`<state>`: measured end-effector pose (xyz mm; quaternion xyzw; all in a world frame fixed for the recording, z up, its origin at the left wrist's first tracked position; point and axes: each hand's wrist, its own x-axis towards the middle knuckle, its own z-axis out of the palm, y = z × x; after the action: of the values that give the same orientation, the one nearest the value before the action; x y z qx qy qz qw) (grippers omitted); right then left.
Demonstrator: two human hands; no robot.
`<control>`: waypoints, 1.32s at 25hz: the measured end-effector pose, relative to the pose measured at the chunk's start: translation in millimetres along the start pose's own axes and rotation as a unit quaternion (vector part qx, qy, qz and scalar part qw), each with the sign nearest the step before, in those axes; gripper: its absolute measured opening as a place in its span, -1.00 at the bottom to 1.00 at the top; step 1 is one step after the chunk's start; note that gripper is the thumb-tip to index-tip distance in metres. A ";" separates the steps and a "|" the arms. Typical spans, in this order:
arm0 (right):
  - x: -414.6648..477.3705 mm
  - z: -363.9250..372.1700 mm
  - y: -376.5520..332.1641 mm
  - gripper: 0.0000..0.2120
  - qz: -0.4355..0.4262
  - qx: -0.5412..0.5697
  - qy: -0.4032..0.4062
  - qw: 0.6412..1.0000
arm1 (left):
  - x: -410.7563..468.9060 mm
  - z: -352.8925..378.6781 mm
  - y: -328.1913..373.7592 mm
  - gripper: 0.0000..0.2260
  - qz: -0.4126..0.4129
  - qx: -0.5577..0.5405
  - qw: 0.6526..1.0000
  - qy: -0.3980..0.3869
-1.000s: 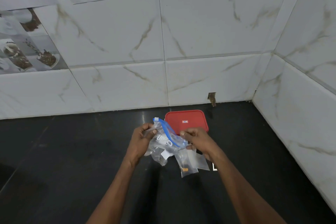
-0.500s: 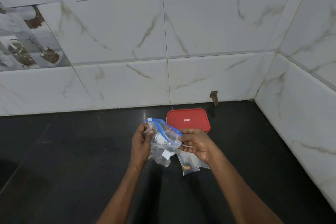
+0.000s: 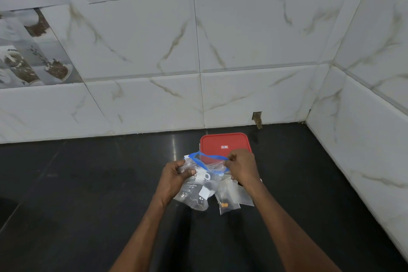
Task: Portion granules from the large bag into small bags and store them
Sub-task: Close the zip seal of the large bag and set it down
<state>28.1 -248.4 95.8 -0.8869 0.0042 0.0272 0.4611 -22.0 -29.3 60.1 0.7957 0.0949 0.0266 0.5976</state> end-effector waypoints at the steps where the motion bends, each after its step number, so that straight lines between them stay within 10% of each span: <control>1: 0.8 -2.1 0.9 -0.94 0.051 0.057 -0.018 0.997 | 1.5 -1.3 -1.9 -0.88 -0.004 0.005 1.000 0.002; 5: 2.5 -16.1 5.6 -0.91 0.177 0.310 -0.088 0.930 | 0.2 -7.6 -5.3 -0.81 -0.008 -0.005 1.000 -0.002; 12: 4.7 -12.8 9.3 -0.97 0.117 0.249 0.002 0.962 | -6.2 -14.6 8.8 -0.63 0.016 -0.078 0.996 -0.050; 19: -1.4 -8.2 1.6 -0.78 0.067 0.362 -0.127 0.921 | -0.7 -16.8 9.6 -0.67 0.032 -0.075 0.997 -0.003; 26: 1.5 -1.8 8.2 -0.84 -0.182 0.060 -0.088 0.977 | 7.5 -22.9 16.4 -0.84 0.079 -0.088 0.991 0.062; 33: 11.0 -11.8 11.1 -0.90 -0.204 -0.060 -0.128 0.969 | 13.7 -38.8 17.6 -0.78 0.111 0.055 0.991 -0.058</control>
<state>39.2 -264.2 92.9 -0.8844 -0.2375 0.0458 0.3992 -12.5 5.1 87.0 0.8331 -0.0279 0.0410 0.5509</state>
